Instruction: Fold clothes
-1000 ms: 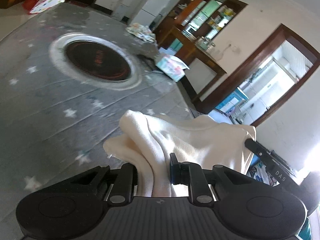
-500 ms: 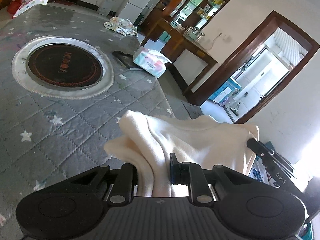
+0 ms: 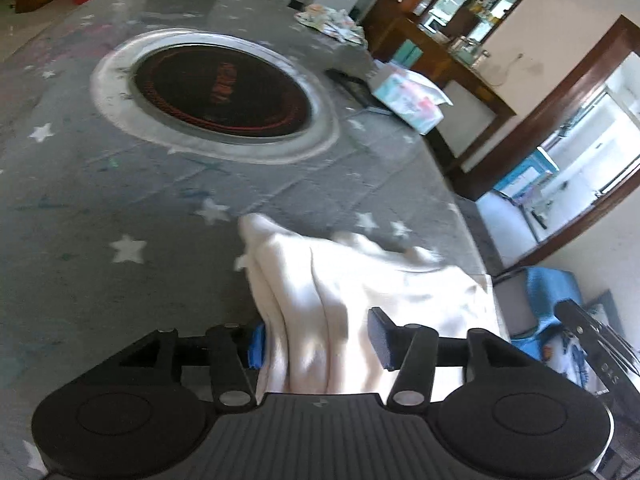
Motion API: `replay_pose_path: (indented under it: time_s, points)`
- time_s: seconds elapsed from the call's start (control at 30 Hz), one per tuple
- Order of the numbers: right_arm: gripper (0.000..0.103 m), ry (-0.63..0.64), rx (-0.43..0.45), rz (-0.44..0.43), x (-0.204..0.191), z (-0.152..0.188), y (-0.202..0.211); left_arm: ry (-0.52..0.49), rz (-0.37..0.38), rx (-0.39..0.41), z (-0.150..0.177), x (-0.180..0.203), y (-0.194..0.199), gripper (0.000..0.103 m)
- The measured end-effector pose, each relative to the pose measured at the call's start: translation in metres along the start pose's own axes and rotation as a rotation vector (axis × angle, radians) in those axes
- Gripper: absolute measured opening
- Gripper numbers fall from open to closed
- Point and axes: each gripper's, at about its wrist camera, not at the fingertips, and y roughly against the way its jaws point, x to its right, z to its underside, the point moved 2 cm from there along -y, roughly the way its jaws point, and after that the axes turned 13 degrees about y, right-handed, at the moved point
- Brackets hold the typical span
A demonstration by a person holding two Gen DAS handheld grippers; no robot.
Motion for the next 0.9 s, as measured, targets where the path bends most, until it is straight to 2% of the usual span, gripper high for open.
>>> replay_pose_path:
  time_s: [0.07,0.17,0.2,0.23,0.3,0.4,0.43,0.7,0.9]
  points:
    - [0.018,0.003,-0.008,-0.016,-0.004,0.002,-0.002,-0.005,-0.022,0.025,-0.002,-0.004,0.003,0.059]
    - [0.036,-0.002,-0.012,-0.038,-0.013,0.005,-0.002,-0.043,-0.069,0.057,-0.001,-0.007,0.008,0.063]
    - [0.038,-0.003,-0.012,-0.045,-0.016,0.006,-0.002,-0.052,-0.085,0.062,0.001,-0.007,0.008,0.064]
    - [0.039,-0.005,-0.013,-0.053,-0.019,0.007,-0.002,-0.056,-0.090,0.064,0.002,-0.008,0.009,0.064]
    - [0.051,-0.009,-0.015,-0.067,-0.025,0.009,-0.002,-0.062,-0.093,0.067,0.007,-0.009,0.011,0.067]
    - [0.060,-0.014,-0.018,-0.088,-0.034,0.012,-0.002,-0.079,-0.096,0.076,0.014,-0.009,0.015,0.071]
    - [0.067,-0.016,-0.019,-0.096,-0.037,0.013,-0.002,-0.089,-0.097,0.080,0.017,-0.008,0.016,0.073]
    - [0.085,-0.042,-0.034,-0.125,-0.058,0.028,0.006,-0.160,-0.102,0.124,0.044,-0.002,0.032,0.084]
    - [0.099,-0.051,-0.020,-0.110,-0.069,0.038,0.018,-0.223,-0.104,0.178,0.066,0.004,0.048,0.096]
